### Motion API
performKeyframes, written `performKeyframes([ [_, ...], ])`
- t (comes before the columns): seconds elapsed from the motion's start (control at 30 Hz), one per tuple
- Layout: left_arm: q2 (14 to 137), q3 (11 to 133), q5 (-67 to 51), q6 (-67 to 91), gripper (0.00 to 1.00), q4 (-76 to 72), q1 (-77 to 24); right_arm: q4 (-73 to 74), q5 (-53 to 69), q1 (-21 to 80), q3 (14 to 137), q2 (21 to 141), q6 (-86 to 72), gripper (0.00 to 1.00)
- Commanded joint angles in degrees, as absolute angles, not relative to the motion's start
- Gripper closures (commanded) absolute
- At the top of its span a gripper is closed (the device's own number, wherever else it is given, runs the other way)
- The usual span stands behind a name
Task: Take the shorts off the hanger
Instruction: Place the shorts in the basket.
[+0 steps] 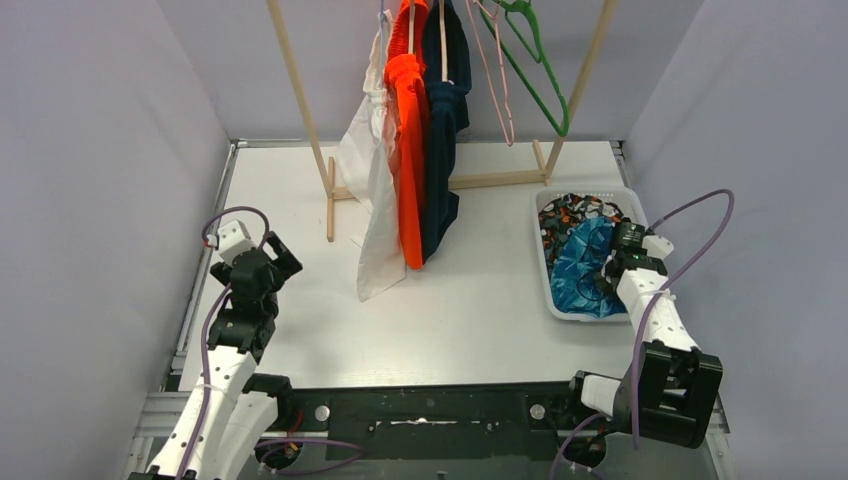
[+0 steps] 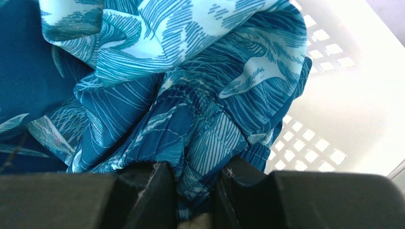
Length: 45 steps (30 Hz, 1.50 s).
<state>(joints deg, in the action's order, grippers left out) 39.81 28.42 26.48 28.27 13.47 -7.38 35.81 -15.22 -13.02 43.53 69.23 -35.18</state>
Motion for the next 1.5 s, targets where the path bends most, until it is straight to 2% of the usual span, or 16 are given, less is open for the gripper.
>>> performKeyframes([
  [0.0,39.5,28.9,24.9,28.0,0.15,10.4,-6.9,33.3,-17.4,-13.4,42.2,69.6,-35.3,0.94],
  [0.13,39.5,28.9,24.7,28.0,0.15,10.4,-6.9,34.6,-16.9,-13.4,42.7,70.8,-33.8,0.91],
  [0.2,39.5,28.9,24.8,28.0,0.15,10.3,-6.9,36.5,-16.4,-13.3,44.2,69.9,-33.8,0.87],
  [0.27,39.4,28.9,24.7,28.0,0.15,10.4,-6.9,36.9,-15.2,-13.4,45.3,67.5,-33.8,0.66],
  [0.4,39.4,28.9,24.7,28.0,0.15,10.4,-6.9,39.3,-13.4,-13.4,48.7,62.8,-33.4,0.51],
  [0.47,39.3,28.9,24.7,28.0,0.15,10.4,-6.9,41.2,-13.3,-13.4,51.1,60.9,-33.6,0.36],
  [0.63,39.3,28.8,24.5,28.0,0.15,10.3,-6.8,44.4,-12.4,-13.4,56.2,56.5,-32.8,0.19],
  [0.7,39.3,28.8,24.4,28.0,0.15,10.3,-6.8,44.5,-10.8,-13.5,57.9,55.7,-32.2,0.15],
  [0.77,39.2,28.9,24.3,28.0,0.15,10.3,-6.8,43.5,-8.6,-13.5,59.4,55.5,-31.4,0.15],
  [0.83,39.1,28.8,24.2,28.0,0.15,10.3,-6.7,40.6,-5.5,-13.4,60.1,55.9,-30.5,0.2],
  [1.07,38.5,28.9,24.6,28.3,0.15,10.6,-6.8,29.6,5.7,-13.4,63.0,62.6,-30.1,0.54],
  [1.3,38.1,28.8,24.4,28.4,0.15,10.5,-6.8,22.5,3.9,-13.7,60.4,77.8,-30.3,0.56],
  [1.37,38.0,28.8,24.5,28.4,0.15,10.6,-6.8,23.0,3.6,-13.7,57.4,82.9,-32.7,0.59],
  [1.47,37.9,28.7,24.8,28.6,0.15,10.7,-6.8,17.9,1.7,-12.2,49.8,86.9,-35.4,0.59],
])
